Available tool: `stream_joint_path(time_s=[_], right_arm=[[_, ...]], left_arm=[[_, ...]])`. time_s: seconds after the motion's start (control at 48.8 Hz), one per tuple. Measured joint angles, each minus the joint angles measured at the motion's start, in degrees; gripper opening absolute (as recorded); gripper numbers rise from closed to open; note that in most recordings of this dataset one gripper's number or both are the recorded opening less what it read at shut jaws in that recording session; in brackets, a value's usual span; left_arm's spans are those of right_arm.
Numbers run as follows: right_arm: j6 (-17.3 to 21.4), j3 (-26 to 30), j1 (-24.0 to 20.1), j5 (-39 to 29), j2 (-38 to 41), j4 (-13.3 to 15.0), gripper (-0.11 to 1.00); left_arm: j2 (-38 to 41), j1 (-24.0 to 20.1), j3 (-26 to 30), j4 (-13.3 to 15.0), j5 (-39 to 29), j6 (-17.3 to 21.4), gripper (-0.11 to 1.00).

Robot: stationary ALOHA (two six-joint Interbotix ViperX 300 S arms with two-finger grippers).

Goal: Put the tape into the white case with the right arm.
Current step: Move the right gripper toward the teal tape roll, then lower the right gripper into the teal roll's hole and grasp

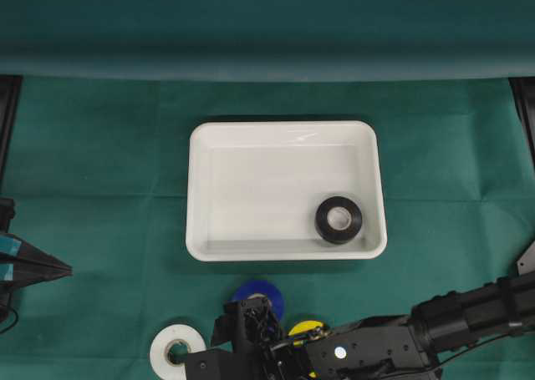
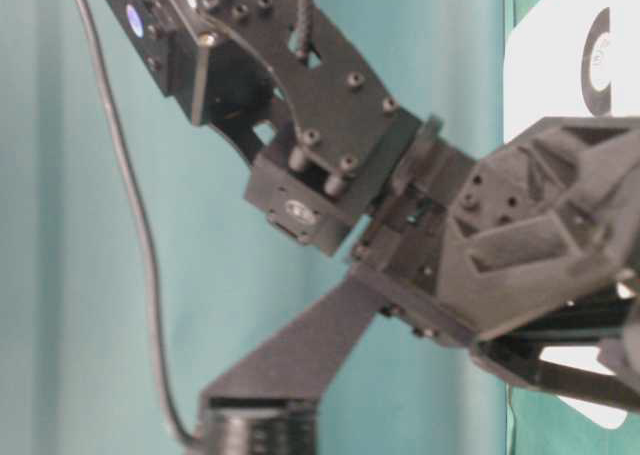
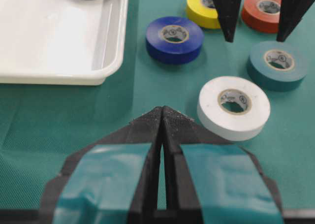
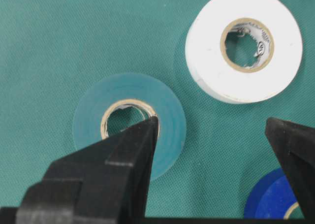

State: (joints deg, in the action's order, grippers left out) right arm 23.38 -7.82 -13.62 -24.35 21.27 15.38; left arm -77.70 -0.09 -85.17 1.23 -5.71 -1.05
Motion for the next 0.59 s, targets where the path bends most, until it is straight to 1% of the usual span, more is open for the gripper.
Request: stream_joint_path(time_s=[0.328, 0.594], right_arm=[[0.1, 0.4, 0.1, 0.1, 2.5, -0.1, 0.61], [0.0, 2.6, 0.1, 0.0, 5.7, -0.2, 0.61]], left_arm=[[0.0, 0.0, -0.1, 0.1, 0.0, 0.0, 0.0], [-0.1, 0.0, -0.1, 0.1, 0.0, 0.0, 0.0]])
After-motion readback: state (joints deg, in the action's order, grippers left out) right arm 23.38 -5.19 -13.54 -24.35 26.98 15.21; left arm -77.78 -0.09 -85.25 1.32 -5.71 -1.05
